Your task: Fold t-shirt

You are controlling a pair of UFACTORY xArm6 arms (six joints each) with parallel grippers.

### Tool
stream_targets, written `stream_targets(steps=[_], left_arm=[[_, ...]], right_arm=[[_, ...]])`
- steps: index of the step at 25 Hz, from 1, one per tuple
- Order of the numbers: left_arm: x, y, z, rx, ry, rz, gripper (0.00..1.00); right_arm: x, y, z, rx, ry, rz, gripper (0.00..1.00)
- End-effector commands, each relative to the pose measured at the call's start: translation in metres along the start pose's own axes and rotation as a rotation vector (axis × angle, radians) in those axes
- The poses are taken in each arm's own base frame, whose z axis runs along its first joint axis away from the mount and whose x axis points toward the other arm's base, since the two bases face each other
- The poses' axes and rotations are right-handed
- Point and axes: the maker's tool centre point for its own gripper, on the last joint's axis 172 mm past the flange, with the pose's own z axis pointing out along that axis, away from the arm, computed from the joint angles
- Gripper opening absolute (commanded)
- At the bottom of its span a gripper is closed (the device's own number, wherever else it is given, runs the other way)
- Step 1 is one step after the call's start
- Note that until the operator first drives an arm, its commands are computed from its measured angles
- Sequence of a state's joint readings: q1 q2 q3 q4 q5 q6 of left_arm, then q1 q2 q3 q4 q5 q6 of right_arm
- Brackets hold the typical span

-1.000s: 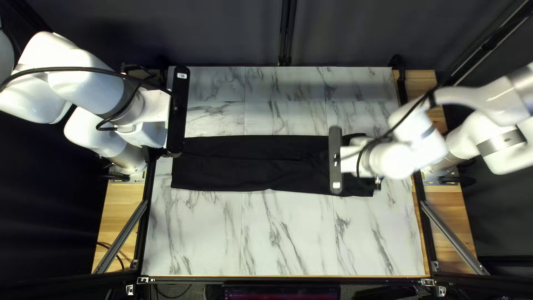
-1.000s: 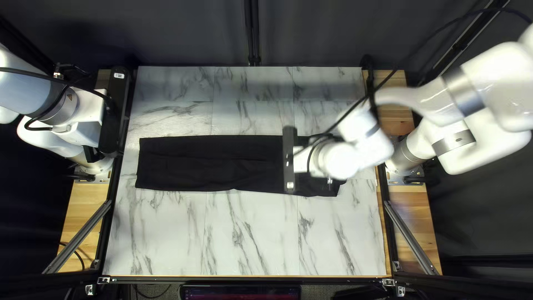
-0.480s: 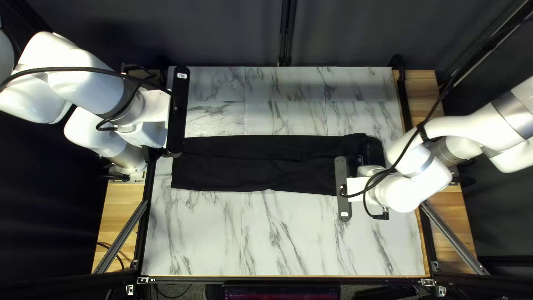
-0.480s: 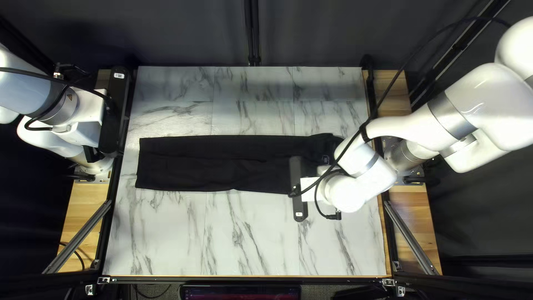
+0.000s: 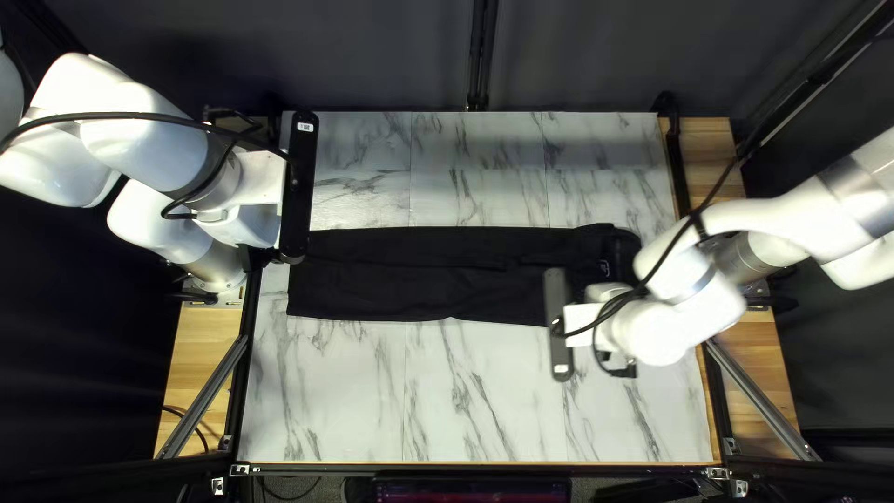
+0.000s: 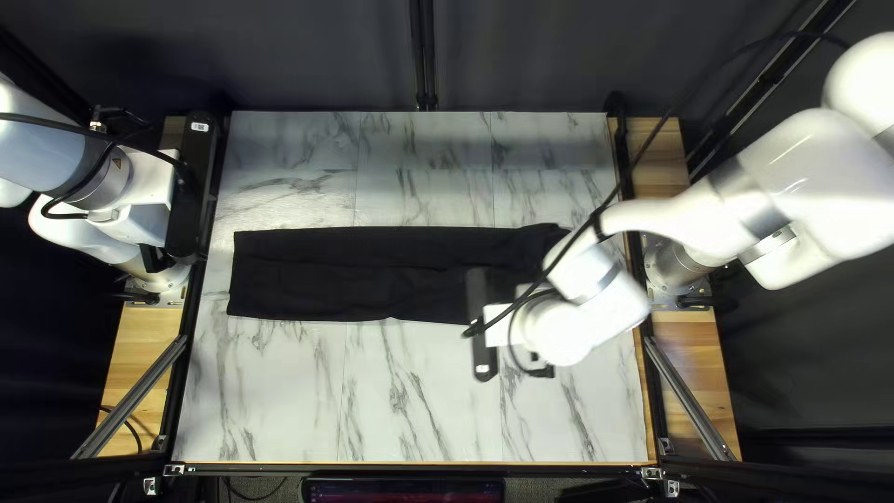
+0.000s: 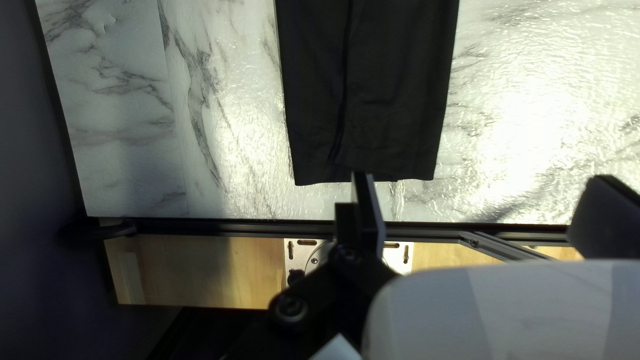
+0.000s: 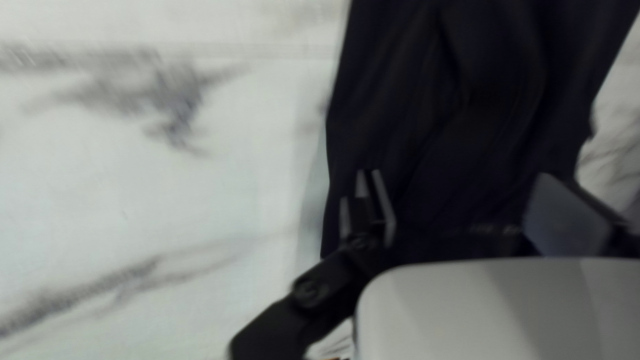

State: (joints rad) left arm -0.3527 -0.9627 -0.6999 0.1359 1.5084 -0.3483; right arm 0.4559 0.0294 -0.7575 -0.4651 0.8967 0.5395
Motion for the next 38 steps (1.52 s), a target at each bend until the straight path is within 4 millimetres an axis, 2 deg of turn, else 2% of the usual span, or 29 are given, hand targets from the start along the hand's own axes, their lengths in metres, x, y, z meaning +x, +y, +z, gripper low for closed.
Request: stream_targets(steps=[1,2,4,7,8,9,11,13,15,17,18,22,24,33,36,37,38], left_arm=[[0.000,0.000,0.000,0.000,0.000,0.000,1.00],[0.000,0.000,0.000,0.000,0.000,0.000,1.00],[0.000,0.000,0.000,0.000,0.000,0.000,1.00],[0.000,0.000,0.000,0.000,0.000,0.000,1.00],[0.000,0.000,0.000,0.000,0.000,0.000,1.00],[0.000,0.000,0.000,0.000,0.000,0.000,1.00],[0.000,0.000,0.000,0.000,0.000,0.000,1.00],[0.000,0.000,0.000,0.000,0.000,0.000,1.00],[0.000,0.000,0.000,0.000,0.000,0.000,1.00],[0.000,0.000,0.000,0.000,0.000,0.000,1.00],[0.000,0.000,0.000,0.000,0.000,0.000,1.00],[0.000,0.000,0.000,0.000,0.000,0.000,1.00],[0.000,0.000,0.000,0.000,0.000,0.000,1.00],[0.000,0.000,0.000,0.000,0.000,0.000,1.00],[0.000,0.000,0.000,0.000,0.000,0.000,1.00],[0.000,0.000,0.000,0.000,0.000,0.000,1.00],[0.000,0.000,0.000,0.000,0.000,0.000,1.00]], right_arm=[[-0.001,0.003,0.020,0.026,0.036,-0.059,0.95],[-0.001,0.002,0.022,0.031,0.042,-0.068,0.87],[0.002,-0.003,0.024,0.042,0.055,-0.092,0.81],[0.011,-0.012,0.029,0.054,0.061,-0.127,0.61],[0.013,-0.013,0.034,0.059,0.054,-0.137,0.60],[0.013,-0.013,0.036,0.061,0.052,-0.141,0.53],[0.010,-0.010,0.042,0.068,0.045,-0.146,0.39],[0.008,-0.006,0.047,0.071,0.032,-0.146,0.37],[0.004,0.001,0.054,0.076,0.024,-0.143,0.27],[0.002,0.007,0.059,0.080,0.021,-0.139,0.07],[0.001,0.010,0.061,0.084,0.021,-0.137,0.02],[0.002,0.015,0.064,0.089,0.022,-0.135,0.04],[0.002,0.017,0.063,0.090,0.021,-0.134,0.01],[0.007,0.028,0.018,0.053,0.035,-0.124,0.00],[0.007,0.030,0.012,0.043,0.042,-0.124,0.00],[0.006,0.029,0.012,0.044,0.042,-0.125,0.06],[0.004,0.026,0.013,0.046,0.042,-0.128,0.66]])
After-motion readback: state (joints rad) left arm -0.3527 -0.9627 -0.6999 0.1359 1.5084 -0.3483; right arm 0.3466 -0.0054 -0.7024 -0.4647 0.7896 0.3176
